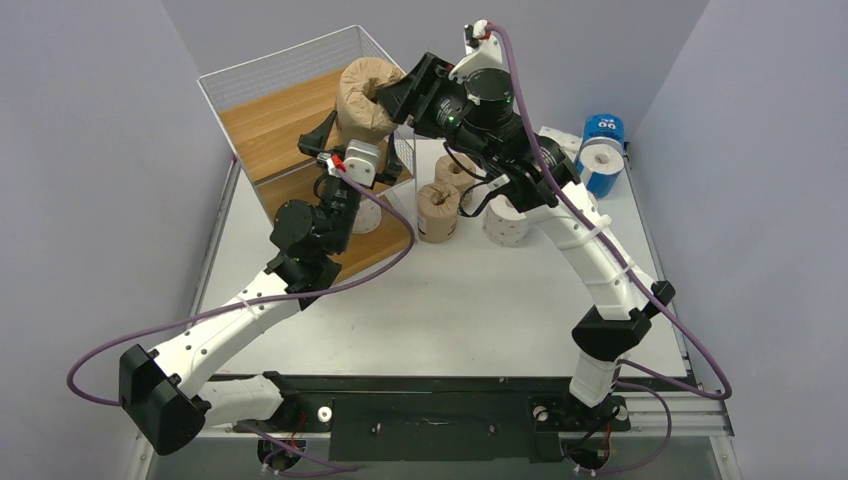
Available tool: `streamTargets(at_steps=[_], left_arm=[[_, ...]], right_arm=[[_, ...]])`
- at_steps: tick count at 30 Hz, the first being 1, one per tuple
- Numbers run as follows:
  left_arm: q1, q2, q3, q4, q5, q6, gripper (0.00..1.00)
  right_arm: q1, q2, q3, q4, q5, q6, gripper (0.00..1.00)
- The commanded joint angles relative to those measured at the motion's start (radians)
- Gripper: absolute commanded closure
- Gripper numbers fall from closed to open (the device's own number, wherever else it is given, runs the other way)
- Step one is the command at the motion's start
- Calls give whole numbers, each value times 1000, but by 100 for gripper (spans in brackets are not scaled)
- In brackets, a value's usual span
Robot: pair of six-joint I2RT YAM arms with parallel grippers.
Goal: Place and organize the paper towels onto the shelf
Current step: Place the paper towel on the shelf.
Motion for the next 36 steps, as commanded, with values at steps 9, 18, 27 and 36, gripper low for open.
streamTargets(at_steps=[9,18,27,36], left_arm=[[25,25,92,31,-97,-57,0],[58,35,145,-47,-133,-117,0],[84,50,196,-126,-135,-177,0],[86,40,281,-263,-111,-246,3]], right_arm=[[-39,-86,-97,133,-25,16,32],[-60,-198,-247,233,-17,37,28],[-65,-289,-365,295,-10,52,22],[-79,-522,-718,400,56,64,22]])
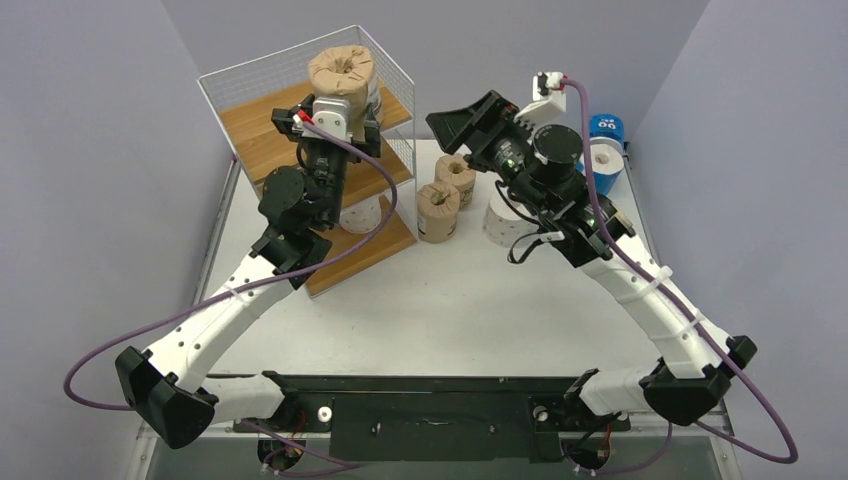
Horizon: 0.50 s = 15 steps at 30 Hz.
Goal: Place and organize the paper towels onto the shelf
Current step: Place the paper towel on the shelf.
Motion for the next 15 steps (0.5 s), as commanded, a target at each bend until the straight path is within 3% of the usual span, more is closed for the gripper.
streamTargets(at_steps=[1,15], left_arm=[[7,-8,117,-89,8,-63,4],[6,-37,332,-498,3,-265,4]], right_arm=[[-7,-127,-115,91,52,13,22],[-9,-439,-496,35,37,-25,22]])
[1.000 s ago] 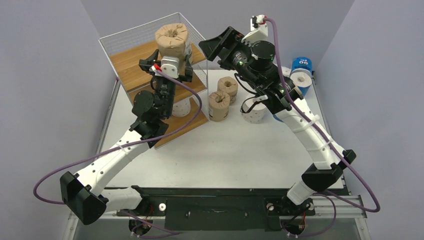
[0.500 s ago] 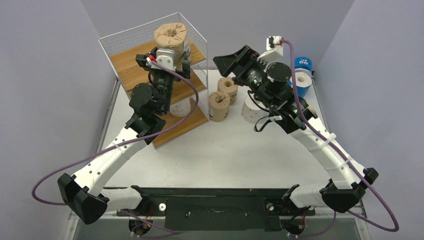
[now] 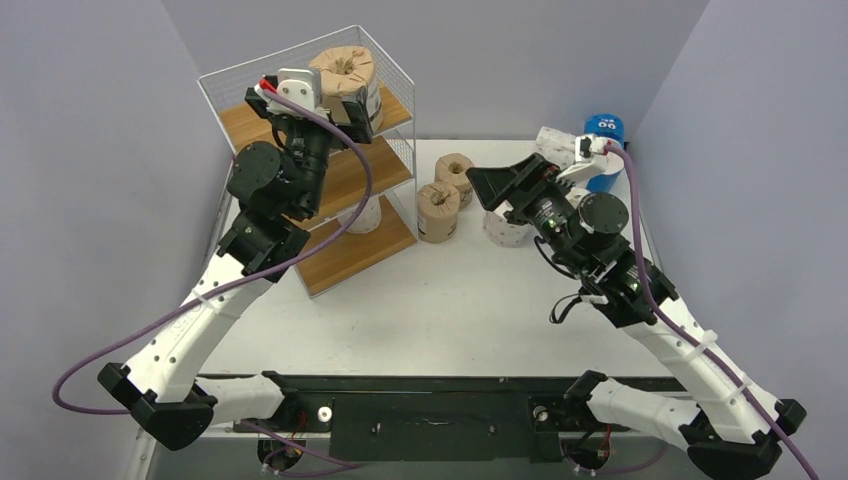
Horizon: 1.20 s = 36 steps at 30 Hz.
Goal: Place and organize the paper towels onto the shelf
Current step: Place the paper towel on the shelf.
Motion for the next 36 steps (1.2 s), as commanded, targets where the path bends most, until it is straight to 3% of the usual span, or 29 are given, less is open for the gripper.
streamTargets(at_steps=[1,6,12,24,36], left_arm=[[4,-36,86,-196,8,-105,4],[5,-41,130,-359,43,-195,3],[6,-22,124,-390,20,-201,3],[47,77,132,-313,-23,-151,0],[144,141,156,-276,19,-155,0]], right_arm=[[-8,-86,-82,-5,4,-32,22],[-8,-149,-189,-20,8,-44,22],[-8,-171,-264,-23,-5,-44,22],[-10,-185,-331,-14,-23,-42,22],[-29,-199,-381,-15,-22,-50,23]])
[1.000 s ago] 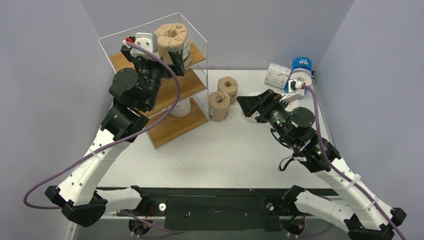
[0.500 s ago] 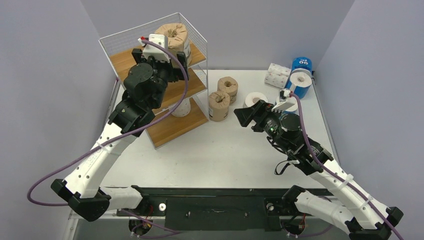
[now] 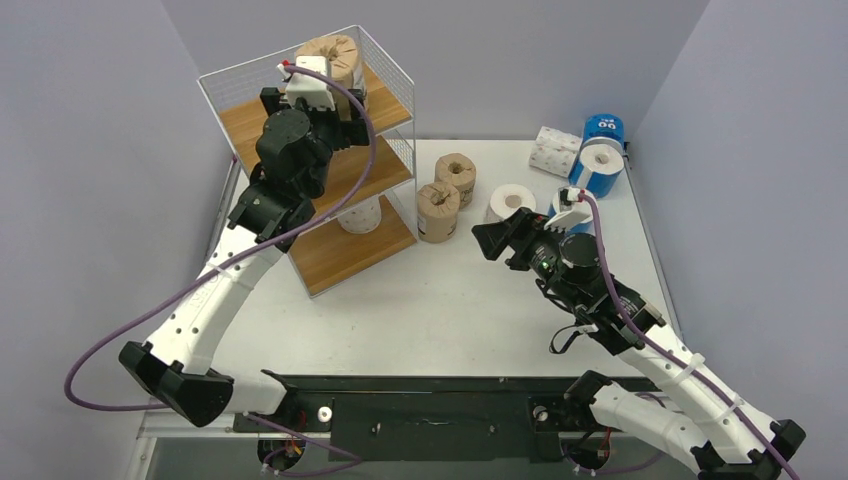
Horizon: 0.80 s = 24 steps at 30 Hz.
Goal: Place and organize the paper towels onto the shelf
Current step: Place the paper towel on the shelf.
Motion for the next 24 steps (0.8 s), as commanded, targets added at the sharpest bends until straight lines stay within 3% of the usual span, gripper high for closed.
streamTargets(at_steps=[1,24], left_arm=[[29,32,70,47,19,10,0],[73,236,217,50,64,-16,0]], right_arm=[[-10,-7,-17,32,-6,-13,23],[-52,-7,-57,42,-37,-11,23]])
